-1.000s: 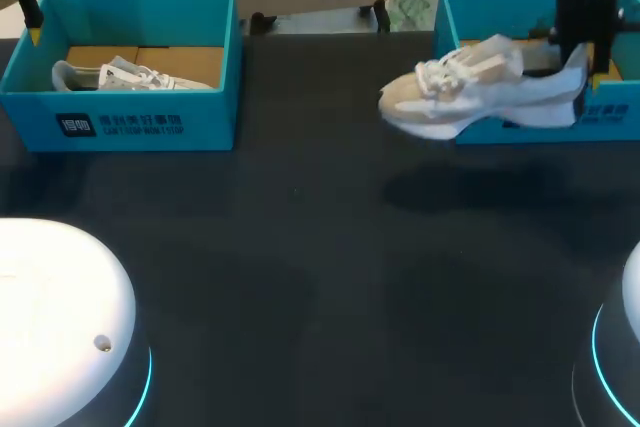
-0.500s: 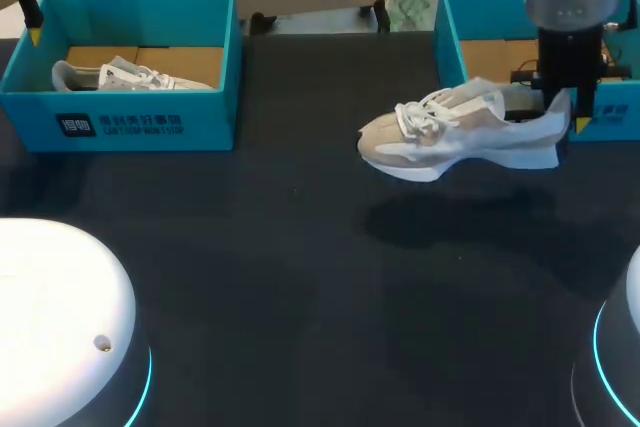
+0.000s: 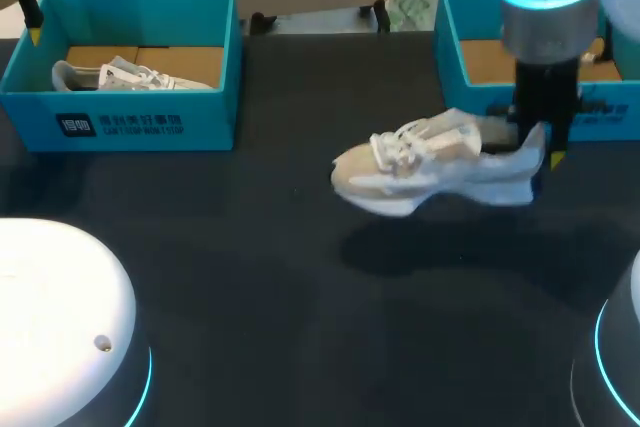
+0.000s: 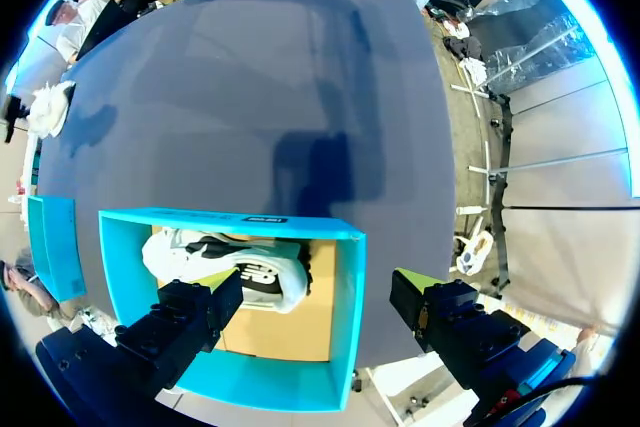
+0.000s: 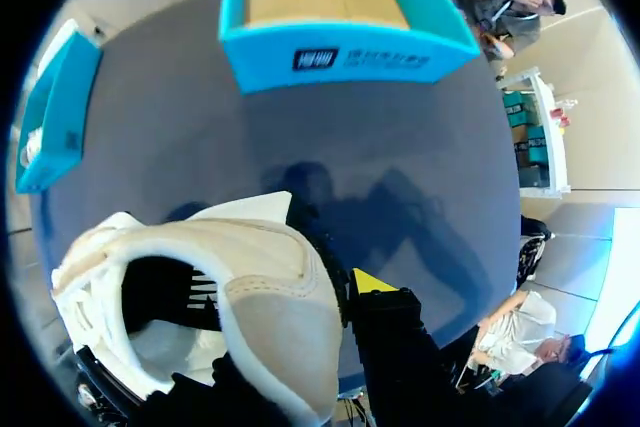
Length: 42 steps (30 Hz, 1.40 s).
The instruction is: Take the shoe out of the shoebox, open the shoe tongue, remove and reinsert the insole, then place the shoe into the shoebox
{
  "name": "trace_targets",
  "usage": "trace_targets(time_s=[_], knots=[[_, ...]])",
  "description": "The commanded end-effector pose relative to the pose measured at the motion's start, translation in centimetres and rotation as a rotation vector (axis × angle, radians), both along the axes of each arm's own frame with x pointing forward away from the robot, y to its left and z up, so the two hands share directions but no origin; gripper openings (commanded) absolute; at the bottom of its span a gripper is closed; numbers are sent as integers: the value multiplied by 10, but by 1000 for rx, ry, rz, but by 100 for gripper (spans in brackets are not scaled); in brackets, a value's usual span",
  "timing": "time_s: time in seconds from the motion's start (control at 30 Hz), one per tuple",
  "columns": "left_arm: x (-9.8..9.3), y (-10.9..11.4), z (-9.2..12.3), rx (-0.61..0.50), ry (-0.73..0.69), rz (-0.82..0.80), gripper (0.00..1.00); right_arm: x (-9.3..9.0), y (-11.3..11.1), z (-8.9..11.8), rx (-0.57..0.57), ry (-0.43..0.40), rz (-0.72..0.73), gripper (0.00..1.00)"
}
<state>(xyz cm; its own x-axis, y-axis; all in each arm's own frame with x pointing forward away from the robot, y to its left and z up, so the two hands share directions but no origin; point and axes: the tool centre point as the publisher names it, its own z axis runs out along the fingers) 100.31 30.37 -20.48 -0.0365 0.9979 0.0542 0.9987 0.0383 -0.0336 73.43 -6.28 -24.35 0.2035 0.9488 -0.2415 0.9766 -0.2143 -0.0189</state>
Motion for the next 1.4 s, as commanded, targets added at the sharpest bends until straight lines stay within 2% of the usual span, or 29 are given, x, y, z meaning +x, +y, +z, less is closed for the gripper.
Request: trace_targets(time_s=[0.03, 0.1, 0.63, 1.0, 1.27, 1.4], knots=[[-1, 0, 0, 1, -2, -1, 100, -19, 31, -20, -17, 14, -13, 0], [-1, 0, 0, 1, -2, -1, 100, -31, 44, -24, 3, 8, -29, 0], [-1, 0, 0, 1, -2, -1, 100, -31, 44, -24, 3, 8, -29, 0], [-1, 0, 0, 1, -2, -1, 100, -57, 79, -67, 46, 7, -4, 0], [-1, 0, 0, 1, -2, -1, 100, -63, 96, -100, 31, 37, -4, 0], [-1, 0, 0, 1, -2, -1, 100, -63, 107, -108, 27, 35, 10, 0]])
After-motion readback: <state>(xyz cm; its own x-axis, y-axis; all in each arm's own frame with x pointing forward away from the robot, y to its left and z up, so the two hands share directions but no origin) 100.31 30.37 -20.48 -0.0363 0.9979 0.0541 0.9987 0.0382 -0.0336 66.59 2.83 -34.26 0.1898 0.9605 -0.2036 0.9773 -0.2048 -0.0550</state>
